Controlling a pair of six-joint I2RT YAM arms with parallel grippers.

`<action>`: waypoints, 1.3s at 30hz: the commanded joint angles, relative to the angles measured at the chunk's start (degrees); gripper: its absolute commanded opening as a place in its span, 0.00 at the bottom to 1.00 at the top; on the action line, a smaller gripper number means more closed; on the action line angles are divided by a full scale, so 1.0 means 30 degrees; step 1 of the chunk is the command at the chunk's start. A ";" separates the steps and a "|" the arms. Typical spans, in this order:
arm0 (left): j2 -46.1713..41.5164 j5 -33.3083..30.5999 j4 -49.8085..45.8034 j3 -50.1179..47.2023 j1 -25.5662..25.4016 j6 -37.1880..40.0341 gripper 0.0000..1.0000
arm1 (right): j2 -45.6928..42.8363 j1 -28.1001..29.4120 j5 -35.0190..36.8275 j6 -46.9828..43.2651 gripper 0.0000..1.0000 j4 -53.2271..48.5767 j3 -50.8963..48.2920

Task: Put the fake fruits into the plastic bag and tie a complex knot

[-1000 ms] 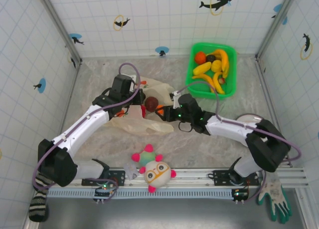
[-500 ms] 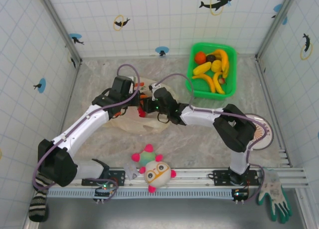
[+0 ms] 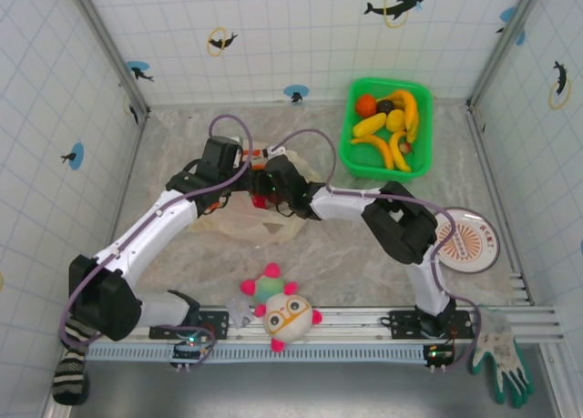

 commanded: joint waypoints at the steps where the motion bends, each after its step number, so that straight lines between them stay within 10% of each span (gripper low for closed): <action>1: -0.0135 -0.0530 -0.0363 0.0290 0.0139 0.0010 0.00 | 0.0832 -0.0477 0.0535 -0.0139 0.54 -0.0302 0.1275; 39: -0.0252 -0.0599 -0.0261 -0.0187 0.0301 0.0001 0.00 | 0.0112 -0.0901 0.0424 -0.0536 0.81 -0.0278 0.1125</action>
